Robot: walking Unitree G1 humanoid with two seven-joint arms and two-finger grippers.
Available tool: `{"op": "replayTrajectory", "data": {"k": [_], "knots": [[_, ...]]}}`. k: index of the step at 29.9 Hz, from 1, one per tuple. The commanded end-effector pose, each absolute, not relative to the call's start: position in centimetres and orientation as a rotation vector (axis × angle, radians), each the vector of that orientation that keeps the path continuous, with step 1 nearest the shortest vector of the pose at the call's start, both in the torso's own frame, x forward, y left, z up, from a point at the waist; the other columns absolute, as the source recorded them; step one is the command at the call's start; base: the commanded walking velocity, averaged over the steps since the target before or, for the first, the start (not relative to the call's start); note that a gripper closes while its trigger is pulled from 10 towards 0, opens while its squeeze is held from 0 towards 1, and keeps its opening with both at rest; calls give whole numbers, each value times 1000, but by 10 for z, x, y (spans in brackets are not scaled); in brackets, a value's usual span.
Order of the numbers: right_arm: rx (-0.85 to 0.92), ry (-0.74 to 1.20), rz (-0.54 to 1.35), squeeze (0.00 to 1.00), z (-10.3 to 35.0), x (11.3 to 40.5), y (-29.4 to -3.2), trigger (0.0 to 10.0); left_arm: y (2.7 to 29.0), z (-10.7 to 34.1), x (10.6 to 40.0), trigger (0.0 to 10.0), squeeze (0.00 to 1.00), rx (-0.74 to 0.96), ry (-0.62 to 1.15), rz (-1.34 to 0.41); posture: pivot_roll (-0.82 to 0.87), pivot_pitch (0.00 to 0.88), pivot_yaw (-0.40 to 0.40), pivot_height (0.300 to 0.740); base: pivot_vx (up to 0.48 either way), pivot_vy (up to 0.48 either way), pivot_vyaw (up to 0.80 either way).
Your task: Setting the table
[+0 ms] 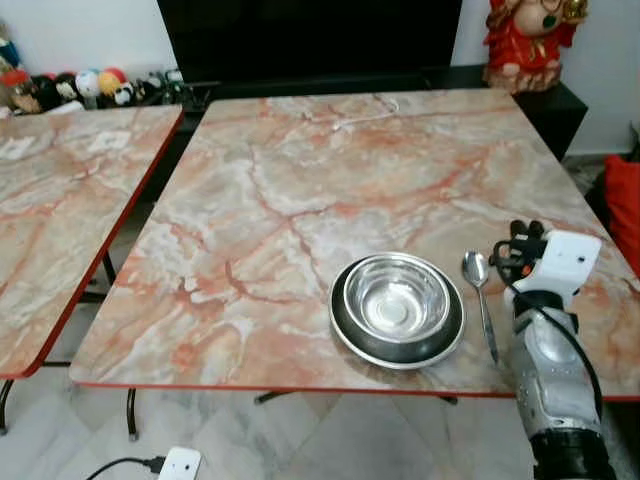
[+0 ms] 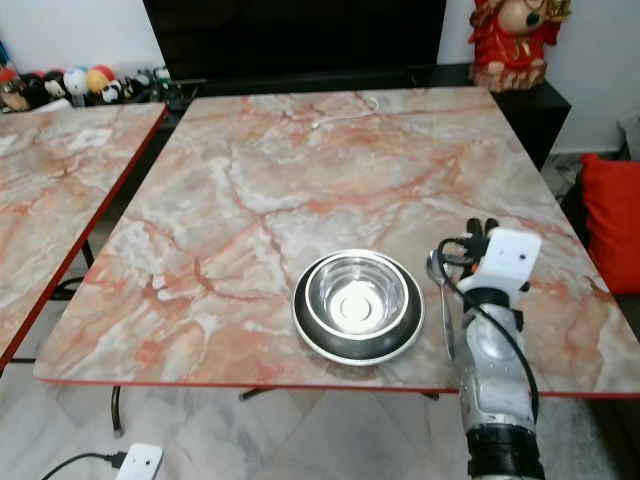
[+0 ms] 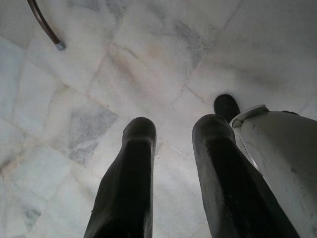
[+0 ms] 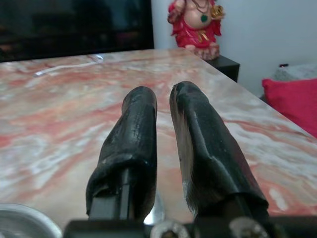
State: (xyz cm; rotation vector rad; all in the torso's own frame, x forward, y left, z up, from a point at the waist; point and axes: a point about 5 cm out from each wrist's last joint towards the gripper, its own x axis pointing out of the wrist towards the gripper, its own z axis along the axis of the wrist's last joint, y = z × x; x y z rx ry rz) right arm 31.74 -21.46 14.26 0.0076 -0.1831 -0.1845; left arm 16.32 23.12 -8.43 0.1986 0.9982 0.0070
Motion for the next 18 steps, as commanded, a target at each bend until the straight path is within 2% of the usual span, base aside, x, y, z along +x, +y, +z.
{"op": "replayTrajectory", "data": {"k": [1,12,18], "knots": [[11,-217,-148,0,149,317,-207,10000,233,-86,158,10000,0,187,1022,24,-147,28,69,740,0,480,0],[-34,-266,93,0,156,319,-160,10000,234,-87,157,10000,0,191,1026,23,-152,13,68,740,0,480,0],[-33,-285,152,0,159,319,-147,10000,233,-87,157,10000,0,192,1026,17,-150,0,73,740,0,480,144]]}}
